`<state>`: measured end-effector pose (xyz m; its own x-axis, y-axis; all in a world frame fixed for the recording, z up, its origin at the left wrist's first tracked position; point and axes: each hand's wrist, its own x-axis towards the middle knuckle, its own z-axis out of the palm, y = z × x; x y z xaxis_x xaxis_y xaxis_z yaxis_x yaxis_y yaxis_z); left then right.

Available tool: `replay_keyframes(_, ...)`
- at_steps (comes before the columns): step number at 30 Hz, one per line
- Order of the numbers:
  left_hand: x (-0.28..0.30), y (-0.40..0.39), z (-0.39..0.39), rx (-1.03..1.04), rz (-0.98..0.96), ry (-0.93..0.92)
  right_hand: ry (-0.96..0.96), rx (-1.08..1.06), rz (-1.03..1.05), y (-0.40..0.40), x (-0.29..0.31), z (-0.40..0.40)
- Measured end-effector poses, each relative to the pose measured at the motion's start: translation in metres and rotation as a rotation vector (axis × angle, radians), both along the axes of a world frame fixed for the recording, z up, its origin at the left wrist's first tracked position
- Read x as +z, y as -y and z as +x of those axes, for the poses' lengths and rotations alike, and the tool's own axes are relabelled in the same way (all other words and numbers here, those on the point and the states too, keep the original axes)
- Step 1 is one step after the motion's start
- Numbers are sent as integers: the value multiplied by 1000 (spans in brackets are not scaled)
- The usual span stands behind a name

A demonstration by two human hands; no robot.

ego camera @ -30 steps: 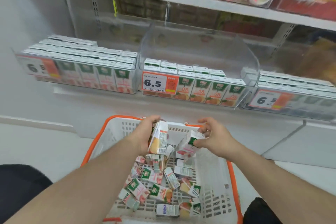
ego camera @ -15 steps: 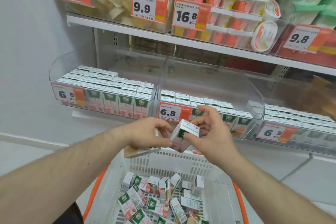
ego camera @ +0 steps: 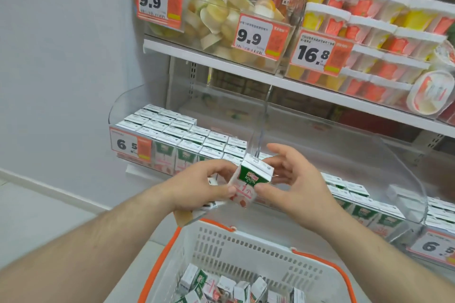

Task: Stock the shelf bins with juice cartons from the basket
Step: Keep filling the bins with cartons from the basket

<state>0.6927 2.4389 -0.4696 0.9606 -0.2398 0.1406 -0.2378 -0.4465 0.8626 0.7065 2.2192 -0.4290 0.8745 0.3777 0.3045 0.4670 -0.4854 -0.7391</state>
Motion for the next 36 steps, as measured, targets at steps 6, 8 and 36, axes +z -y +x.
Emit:
replay_keyframes(6, 10, -23, 13, 447, -112, 135, 173, -53, -160, -49, 36, 36)
replay_keyframes(8, 10, -34, 17, 577, -167, 107, 202, -99, -119, -69, 48, 58)
replay_keyframes(36, 4, -37, 33, 771, -553, -62, -430, -141, -559, -182, 3, 200)
